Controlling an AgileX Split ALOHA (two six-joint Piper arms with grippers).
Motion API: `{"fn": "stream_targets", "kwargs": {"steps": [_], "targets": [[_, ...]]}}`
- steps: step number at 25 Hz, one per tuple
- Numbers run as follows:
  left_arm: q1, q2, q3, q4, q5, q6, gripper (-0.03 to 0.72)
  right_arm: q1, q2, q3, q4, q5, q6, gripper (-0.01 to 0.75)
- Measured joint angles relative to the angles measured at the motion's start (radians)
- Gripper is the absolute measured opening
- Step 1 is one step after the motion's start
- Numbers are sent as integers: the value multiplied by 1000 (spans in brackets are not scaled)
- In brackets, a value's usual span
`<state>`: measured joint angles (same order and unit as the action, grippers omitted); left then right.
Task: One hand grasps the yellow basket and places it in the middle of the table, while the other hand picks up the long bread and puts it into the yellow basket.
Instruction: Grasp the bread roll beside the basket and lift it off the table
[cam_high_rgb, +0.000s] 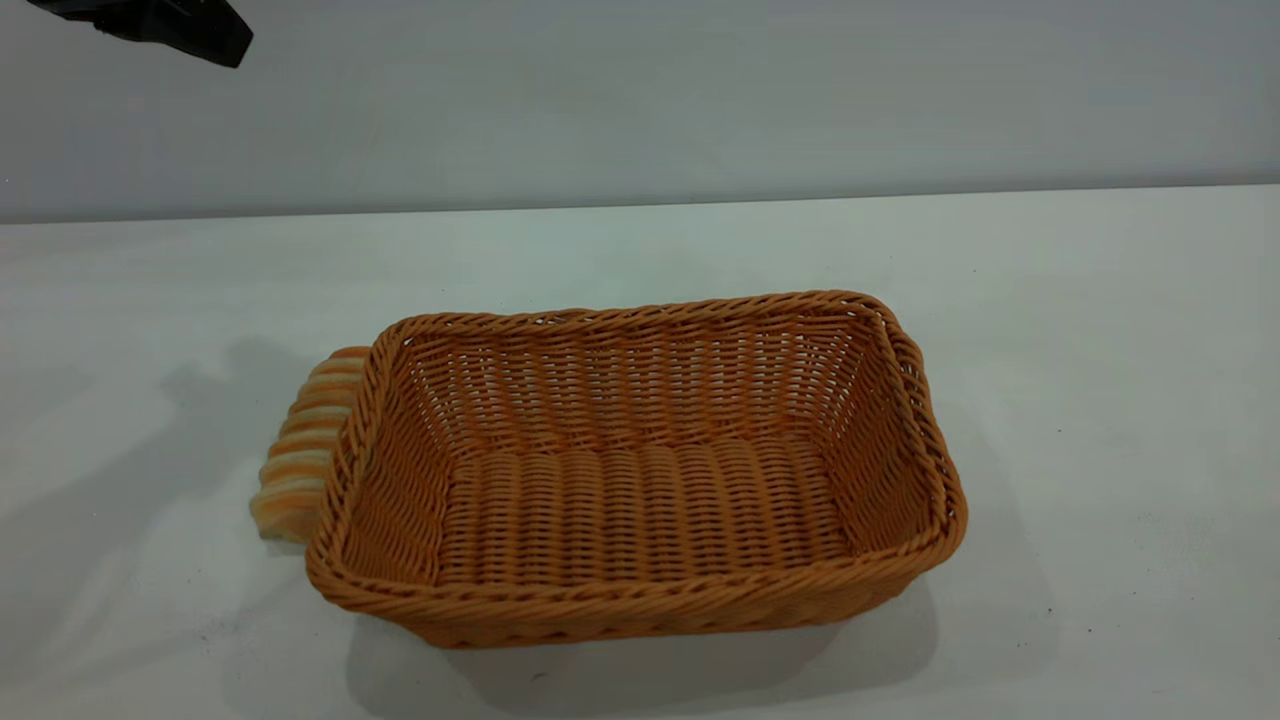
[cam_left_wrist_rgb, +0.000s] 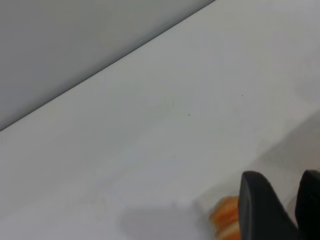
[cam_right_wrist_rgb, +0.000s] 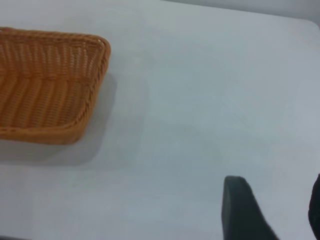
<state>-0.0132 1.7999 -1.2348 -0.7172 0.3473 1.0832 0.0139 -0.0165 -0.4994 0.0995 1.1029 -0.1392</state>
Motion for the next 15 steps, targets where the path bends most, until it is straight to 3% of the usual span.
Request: {"fn": "stream_targets", "kwargs": {"steps": [8,15], "targets": [[0,39,-2,10,57,-74,242,0,0,12,-18,43,28,368],[0,141,-2,191,108,-269,255,0,-2,22,-18,40,29,368]]}}
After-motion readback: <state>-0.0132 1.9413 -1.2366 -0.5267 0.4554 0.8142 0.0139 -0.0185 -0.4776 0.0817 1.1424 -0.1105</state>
